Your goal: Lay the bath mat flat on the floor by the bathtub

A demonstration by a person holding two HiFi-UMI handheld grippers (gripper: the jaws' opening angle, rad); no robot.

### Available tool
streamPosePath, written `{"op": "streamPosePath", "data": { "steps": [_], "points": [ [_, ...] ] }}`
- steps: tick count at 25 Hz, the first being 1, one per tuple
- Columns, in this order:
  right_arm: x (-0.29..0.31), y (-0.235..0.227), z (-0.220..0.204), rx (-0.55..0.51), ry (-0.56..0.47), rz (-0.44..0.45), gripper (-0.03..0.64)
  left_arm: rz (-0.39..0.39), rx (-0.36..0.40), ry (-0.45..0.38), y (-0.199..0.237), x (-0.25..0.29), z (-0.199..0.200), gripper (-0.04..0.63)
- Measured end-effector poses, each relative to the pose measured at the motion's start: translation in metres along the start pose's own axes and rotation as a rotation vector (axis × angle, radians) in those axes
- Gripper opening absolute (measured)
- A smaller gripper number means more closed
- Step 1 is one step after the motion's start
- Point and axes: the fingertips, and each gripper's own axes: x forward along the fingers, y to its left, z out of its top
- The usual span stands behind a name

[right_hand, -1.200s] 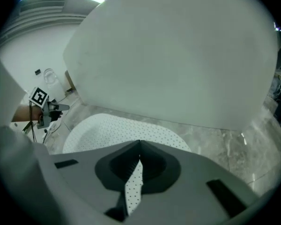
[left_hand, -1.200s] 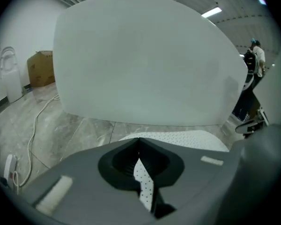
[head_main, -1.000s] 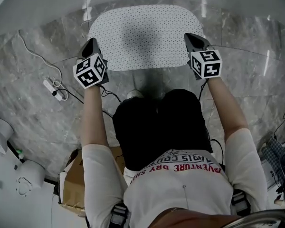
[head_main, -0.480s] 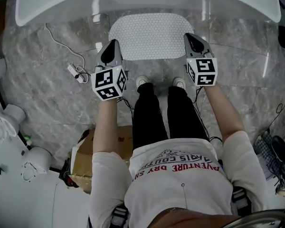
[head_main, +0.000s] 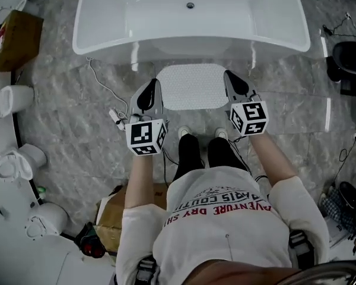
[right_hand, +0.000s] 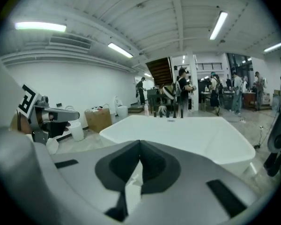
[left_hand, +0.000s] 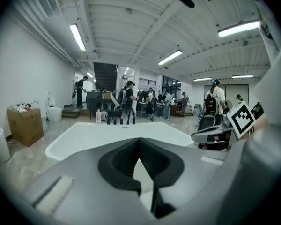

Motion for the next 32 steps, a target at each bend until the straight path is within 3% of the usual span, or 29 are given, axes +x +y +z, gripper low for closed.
{"op": "streamPosePath", "data": {
  "steps": [4,8,13,18,23,32],
  "points": [
    [-0.043,0.015,0.066,-0.064,-0.083,-0.007,0.009,-0.040,0.046,-0.058,-0.016,-0.037,0.067,0.012],
    [-0.078,0.027,0.131,-0.140,-0.205,-0.010,0.009,-0.108,0.102,-0.175,-0.034,-0.065,0.136,0.012],
    [-0.127,0.056,0.173,-0.192,-0.306,0.037,0.008,-0.101,0.141,-0.260,-0.046,-0.110,0.180,0.012],
    [-0.158,0.068,0.199,-0.213,-0.382,0.057,0.008,-0.111,0.144,-0.330,-0.060,-0.141,0.205,0.012],
    [-0.168,0.074,0.203,-0.228,-0.401,0.075,0.008,-0.129,0.170,-0.309,-0.072,-0.143,0.202,0.012],
    [-0.168,0.077,0.201,-0.247,-0.389,0.108,0.007,-0.111,0.128,-0.310,-0.073,-0.142,0.205,0.012]
  ]
}}
